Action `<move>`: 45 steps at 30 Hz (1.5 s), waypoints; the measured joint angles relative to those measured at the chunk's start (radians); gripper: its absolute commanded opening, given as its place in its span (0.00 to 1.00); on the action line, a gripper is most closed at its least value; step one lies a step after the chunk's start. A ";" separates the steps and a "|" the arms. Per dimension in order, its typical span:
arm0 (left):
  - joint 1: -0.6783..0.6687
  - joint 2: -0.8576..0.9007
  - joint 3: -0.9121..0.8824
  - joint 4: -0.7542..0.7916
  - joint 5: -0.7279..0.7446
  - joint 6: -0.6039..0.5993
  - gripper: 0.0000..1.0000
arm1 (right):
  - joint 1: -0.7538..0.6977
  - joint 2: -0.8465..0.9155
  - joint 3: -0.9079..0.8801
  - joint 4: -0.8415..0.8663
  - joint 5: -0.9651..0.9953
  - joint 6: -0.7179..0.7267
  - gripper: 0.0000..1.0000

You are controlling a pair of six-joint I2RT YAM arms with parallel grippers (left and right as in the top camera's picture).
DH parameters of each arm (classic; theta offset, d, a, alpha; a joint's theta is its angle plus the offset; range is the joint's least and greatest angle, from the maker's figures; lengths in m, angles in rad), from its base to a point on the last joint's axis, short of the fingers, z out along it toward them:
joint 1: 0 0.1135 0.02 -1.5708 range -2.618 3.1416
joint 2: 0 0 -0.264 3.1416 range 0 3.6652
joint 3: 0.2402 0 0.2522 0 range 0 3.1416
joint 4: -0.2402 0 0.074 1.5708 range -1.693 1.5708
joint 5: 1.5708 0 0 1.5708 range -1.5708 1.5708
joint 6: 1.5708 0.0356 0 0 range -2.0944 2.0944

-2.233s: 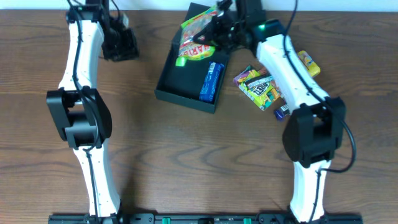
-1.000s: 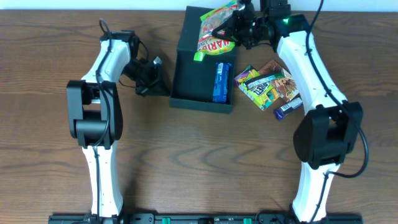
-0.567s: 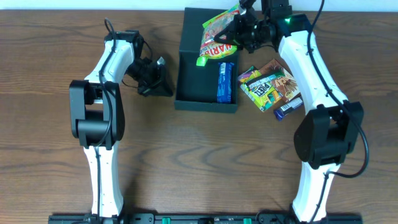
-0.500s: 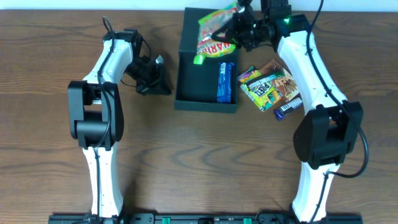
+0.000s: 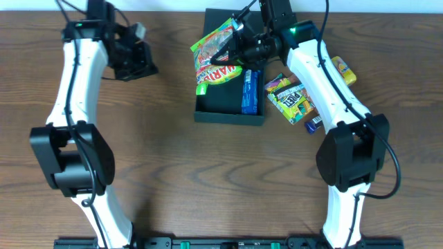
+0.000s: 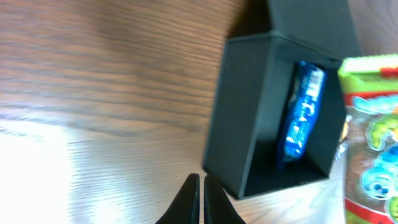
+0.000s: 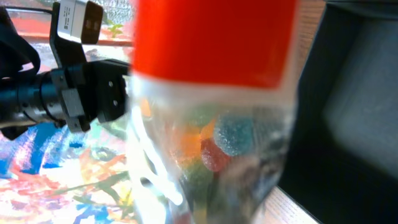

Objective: Pack container

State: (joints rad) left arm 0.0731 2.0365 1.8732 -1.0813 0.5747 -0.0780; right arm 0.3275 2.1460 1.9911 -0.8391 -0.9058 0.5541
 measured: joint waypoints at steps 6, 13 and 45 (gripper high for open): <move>0.049 0.003 0.000 -0.011 -0.003 0.001 0.06 | -0.025 -0.010 -0.134 0.131 -0.074 -0.003 0.01; 0.048 0.003 0.000 -0.013 -0.003 0.005 0.06 | -0.067 -0.157 -0.470 0.482 -0.071 0.057 0.01; 0.048 0.003 0.000 -0.010 -0.003 0.008 0.06 | 0.020 -0.236 -0.760 0.949 0.110 0.328 0.01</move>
State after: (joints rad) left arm 0.1207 2.0392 1.8732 -1.0916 0.5716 -0.0700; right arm 0.3473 1.9099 1.2308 0.1104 -0.7959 0.8822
